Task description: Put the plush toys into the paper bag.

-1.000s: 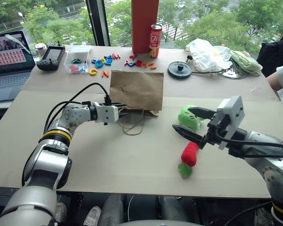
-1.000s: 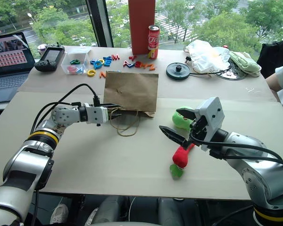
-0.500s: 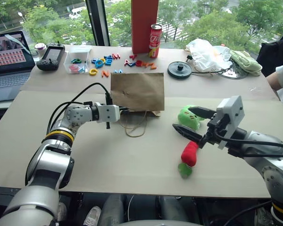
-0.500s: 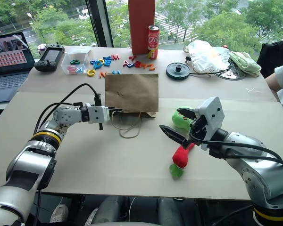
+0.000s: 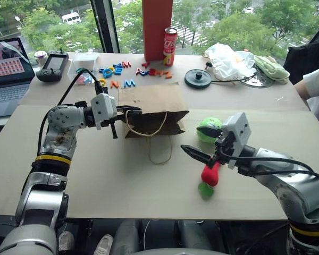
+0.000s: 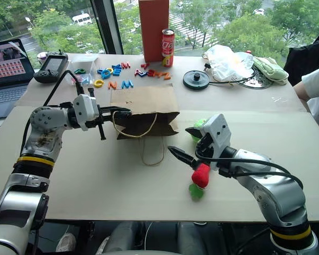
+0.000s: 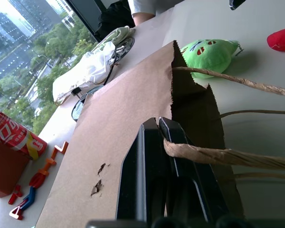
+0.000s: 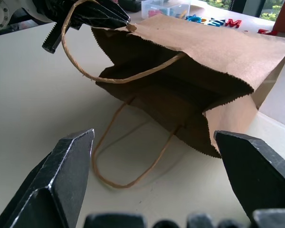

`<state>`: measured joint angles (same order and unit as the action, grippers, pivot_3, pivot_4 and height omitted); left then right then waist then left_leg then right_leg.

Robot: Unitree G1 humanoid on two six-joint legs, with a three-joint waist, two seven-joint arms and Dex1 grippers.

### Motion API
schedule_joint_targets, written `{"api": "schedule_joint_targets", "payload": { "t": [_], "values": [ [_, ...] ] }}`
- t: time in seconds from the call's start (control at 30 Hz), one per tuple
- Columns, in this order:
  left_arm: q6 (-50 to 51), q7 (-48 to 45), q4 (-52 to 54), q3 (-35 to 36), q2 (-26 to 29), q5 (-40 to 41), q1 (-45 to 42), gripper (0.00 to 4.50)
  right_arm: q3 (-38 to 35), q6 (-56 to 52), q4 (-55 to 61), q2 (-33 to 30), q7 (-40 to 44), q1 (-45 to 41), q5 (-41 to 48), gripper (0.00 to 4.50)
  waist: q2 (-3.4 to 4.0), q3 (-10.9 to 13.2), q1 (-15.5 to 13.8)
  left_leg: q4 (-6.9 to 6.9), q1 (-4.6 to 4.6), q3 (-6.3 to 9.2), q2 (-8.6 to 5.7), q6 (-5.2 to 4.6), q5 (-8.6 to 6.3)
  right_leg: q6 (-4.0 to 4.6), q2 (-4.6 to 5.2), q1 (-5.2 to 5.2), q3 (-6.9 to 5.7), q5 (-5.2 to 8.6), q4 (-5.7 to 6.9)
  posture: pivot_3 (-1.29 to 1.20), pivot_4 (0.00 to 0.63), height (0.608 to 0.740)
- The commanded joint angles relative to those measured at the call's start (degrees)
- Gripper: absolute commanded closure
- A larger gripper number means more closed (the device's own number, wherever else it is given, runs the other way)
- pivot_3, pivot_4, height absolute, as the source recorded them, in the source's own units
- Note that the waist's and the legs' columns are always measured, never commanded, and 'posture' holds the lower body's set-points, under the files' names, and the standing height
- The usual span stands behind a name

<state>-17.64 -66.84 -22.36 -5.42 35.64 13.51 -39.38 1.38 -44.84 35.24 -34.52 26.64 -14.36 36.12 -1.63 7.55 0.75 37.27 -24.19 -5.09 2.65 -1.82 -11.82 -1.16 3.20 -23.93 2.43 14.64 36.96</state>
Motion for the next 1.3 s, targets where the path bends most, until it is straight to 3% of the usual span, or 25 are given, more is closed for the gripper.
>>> {"api": "schedule_joint_targets", "payload": {
  "t": [0.03,0.17,0.27,0.6,0.63,0.9,1.3],
  "values": [
    [2.92,0.72,4.83,1.44,0.48,1.04,0.55,4.47,3.19,-1.38,-1.73,3.59,-3.16,-3.24,-2.11,0.00,0.00,0.00,-0.01,0.00,0.00,-0.01,0.00,0.00,0.00,0.00,0.00,-0.01,0.00,0.00,0.00,0.00,0.150,0.739],
    [6.21,1.58,7.35,2.20,-0.26,2.15,1.10,4.47,7.71,-2.21,-7.43,8.16,-6.38,-5.30,-6.51,0.00,0.00,0.00,-0.01,0.01,0.00,-0.01,0.00,0.00,0.00,0.00,0.00,-0.01,0.01,0.00,0.02,0.00,0.150,0.739],
    [8.64,1.88,9.05,2.73,-0.59,3.07,0.78,4.50,9.25,-0.99,-9.84,10.52,-7.33,-6.21,-8.93,0.75,0.01,0.00,-0.13,0.02,-0.04,-0.01,-0.02,0.00,0.00,0.00,0.01,-0.04,0.00,0.00,0.03,0.00,0.150,0.739],
    [12.09,1.71,11.38,3.41,-1.30,3.68,0.49,4.50,10.72,5.18,-25.68,19.94,-11.63,-14.49,-18.89,4.32,0.02,-0.01,0.21,0.01,-0.02,-0.03,0.04,0.00,0.01,0.01,-0.06,-0.10,0.02,0.00,0.08,0.00,0.150,0.739],
    [12.28,1.75,11.53,3.46,-1.39,3.66,0.52,4.50,10.73,5.62,-26.85,20.70,-12.04,-14.98,-19.72,4.46,0.02,-0.01,0.18,0.00,-0.02,-0.03,0.04,0.00,0.01,0.02,-0.06,-0.10,0.02,-0.01,0.10,0.00,0.150,0.739],
    [16.87,4.59,12.70,4.84,-3.18,5.03,-0.52,4.50,14.22,7.56,-35.15,24.99,-14.31,-16.16,-27.46,4.46,0.03,-0.01,0.11,-0.05,-0.10,-0.05,0.02,0.00,0.00,0.02,-0.01,-0.10,0.00,-0.01,0.15,0.00,0.150,0.739],
    [28.25,10.15,17.30,8.66,-4.32,9.96,-2.51,4.50,18.93,8.39,-37.80,23.49,-11.85,-14.55,-35.63,4.46,0.03,-0.01,0.18,-0.05,-0.05,-0.01,0.02,0.01,0.01,0.02,-0.02,-0.09,0.00,-0.01,0.15,0.00,0.150,0.739]
  ]
}}
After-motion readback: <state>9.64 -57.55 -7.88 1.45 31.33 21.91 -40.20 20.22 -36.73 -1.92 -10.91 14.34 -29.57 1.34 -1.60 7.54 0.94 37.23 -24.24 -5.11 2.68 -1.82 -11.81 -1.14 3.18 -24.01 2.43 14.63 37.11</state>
